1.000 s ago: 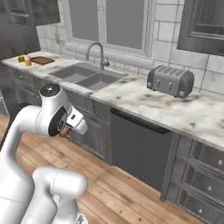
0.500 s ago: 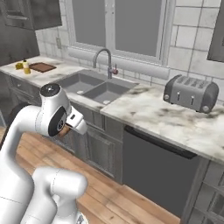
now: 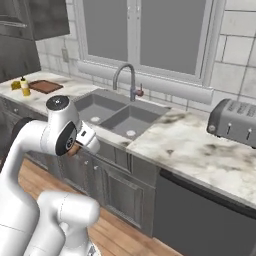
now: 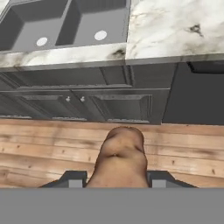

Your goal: Retrieve the reheated potato from the microwave, then place the potato, cheese, and condiment on the cutting board.

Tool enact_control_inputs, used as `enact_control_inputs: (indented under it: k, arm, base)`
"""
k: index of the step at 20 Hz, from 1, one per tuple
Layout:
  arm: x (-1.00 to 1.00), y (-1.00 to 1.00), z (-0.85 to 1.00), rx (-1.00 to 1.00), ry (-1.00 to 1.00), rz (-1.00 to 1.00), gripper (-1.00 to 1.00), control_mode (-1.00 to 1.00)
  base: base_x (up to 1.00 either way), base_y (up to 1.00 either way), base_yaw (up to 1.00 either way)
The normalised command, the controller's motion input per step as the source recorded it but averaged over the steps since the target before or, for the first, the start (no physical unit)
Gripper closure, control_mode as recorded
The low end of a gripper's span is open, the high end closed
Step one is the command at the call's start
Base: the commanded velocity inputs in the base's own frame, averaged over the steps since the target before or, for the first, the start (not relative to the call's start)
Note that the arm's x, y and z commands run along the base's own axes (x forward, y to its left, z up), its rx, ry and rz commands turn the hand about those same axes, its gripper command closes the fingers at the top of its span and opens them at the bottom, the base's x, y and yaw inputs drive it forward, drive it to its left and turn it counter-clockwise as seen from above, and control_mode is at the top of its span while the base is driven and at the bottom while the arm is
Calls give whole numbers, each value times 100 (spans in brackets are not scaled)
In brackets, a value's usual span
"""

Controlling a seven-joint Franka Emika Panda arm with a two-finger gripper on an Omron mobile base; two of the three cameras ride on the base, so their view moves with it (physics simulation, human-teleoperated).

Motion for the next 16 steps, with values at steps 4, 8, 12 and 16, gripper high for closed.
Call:
enact_control_inputs:
  k: [4,8,12,16]
  arm:
    - [0,0,0,0,0,0,100,100]
    - [0,0,0,0,0,0,100,100]
    - [0,0,0,0,0,0,100,100]
    - [0,0,0,0,0,0,100,100]
  base:
    - [60,55,-19]
    - [55,58,-21]
    - [52,60,-21]
    - [50,61,-21]
